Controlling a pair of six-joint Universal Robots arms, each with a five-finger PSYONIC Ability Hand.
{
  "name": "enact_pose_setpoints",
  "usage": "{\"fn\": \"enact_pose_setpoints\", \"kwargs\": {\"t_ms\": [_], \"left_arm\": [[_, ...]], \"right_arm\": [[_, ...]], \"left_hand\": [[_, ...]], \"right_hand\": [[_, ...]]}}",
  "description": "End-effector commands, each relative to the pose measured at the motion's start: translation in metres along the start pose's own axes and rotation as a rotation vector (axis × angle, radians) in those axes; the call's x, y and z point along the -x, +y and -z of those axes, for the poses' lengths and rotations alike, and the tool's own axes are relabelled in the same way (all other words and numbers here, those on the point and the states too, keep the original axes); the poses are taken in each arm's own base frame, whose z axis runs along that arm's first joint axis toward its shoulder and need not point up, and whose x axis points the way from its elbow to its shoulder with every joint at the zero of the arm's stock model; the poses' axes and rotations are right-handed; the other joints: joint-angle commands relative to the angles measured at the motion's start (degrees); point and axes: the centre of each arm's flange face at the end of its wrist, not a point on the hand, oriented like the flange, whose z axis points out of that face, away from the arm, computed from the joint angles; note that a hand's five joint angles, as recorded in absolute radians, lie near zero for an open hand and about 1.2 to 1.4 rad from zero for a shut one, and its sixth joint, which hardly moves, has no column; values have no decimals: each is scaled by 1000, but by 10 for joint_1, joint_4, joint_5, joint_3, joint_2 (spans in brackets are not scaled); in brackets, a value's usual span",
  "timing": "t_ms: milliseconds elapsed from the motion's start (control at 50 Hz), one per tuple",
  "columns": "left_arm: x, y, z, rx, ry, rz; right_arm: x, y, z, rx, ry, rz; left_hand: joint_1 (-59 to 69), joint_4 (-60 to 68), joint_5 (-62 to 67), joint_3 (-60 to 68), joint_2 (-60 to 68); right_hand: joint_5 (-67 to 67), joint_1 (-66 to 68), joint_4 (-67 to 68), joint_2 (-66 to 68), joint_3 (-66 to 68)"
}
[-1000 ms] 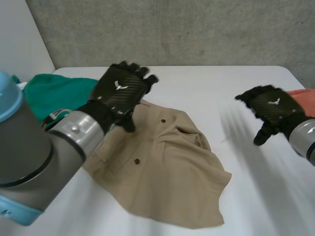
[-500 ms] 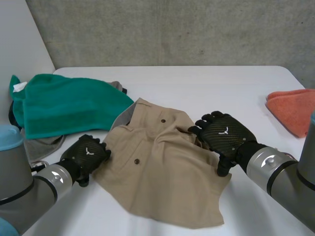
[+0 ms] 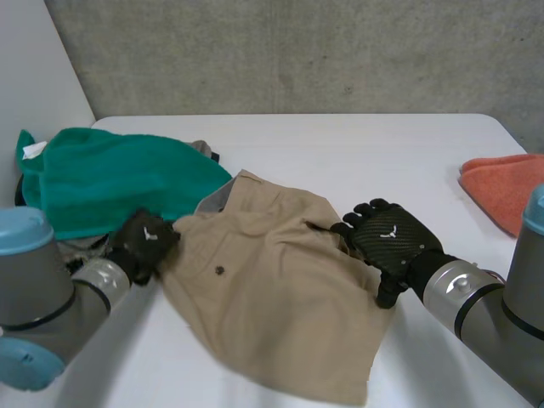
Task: Fold the laundry.
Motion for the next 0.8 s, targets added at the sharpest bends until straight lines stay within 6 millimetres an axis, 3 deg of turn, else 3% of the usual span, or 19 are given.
{"fn": "enact_pose_setpoints", "kwargs": {"t_ms": [20,80,160,180,240,260,320,380,400,460,480,540,620,740,800], "left_arm": [[52,-42,-11,-147,-276,-19],[61,-64,-14,-236,-330,4],[79,-113,-12,-437,-405,78],[85,-136,-9,-526,-425,114],[94,-173,-1,-660,-441,183],[98,-197,7,-742,-438,242],[96,-225,13,-850,-377,348],[76,-231,6,-875,-280,410],[54,-236,4,-892,-183,438],[15,-245,6,-923,-15,464],[-12,-248,8,-935,98,471],[-60,-246,9,-930,289,469],[-96,-233,7,-859,416,461],[-93,-230,7,-822,413,471],[-66,-230,6,-804,319,493]], "right_arm": [[-3,-1,-1,-9,16,-5],[-6,-2,0,-7,31,-9],[-12,-2,-1,-1,78,-13],[-16,-4,-2,-7,108,-22],[-23,-6,-5,-21,168,-59],[-28,-7,-5,-29,206,-88],[-38,-10,-5,-41,268,-133],[-47,-10,-3,-38,312,-150],[-56,-8,-4,-39,346,-157],[-71,-7,-3,-48,405,-163],[-82,-6,-2,-61,447,-164],[-104,-1,-2,-71,524,-169],[-126,7,0,-60,581,-177],[-132,8,-1,-67,564,-166],[-126,4,-3,-82,486,-127]], "left_hand": [[165,115,151,120,117],[165,115,151,120,117],[165,115,151,120,117],[165,115,151,120,117],[165,115,151,120,117],[165,115,151,120,117],[165,115,151,120,117],[165,115,151,120,117],[165,115,151,120,117],[165,115,151,120,117],[165,115,151,120,117],[143,93,130,98,96],[-322,-372,-335,-367,-369],[-408,-458,-422,-454,-456],[-414,-464,-427,-459,-461]], "right_hand": [[-27,-28,-18,-20,-18],[-27,-28,-18,-20,-18],[-27,-28,-18,-20,-18],[-27,-28,-18,-20,-18],[-27,-28,-18,-20,-18],[-27,-28,-18,-20,-18],[-27,-28,-18,-20,-18],[-27,-28,-18,-20,-18],[-27,-28,-18,-20,-18],[-27,-28,-18,-20,-18],[-27,-28,-18,-20,-18],[-27,-28,-18,-20,-18],[-27,-28,-18,-20,-18],[-27,-28,-18,-20,-18],[-27,-28,-18,-20,-18]]}}
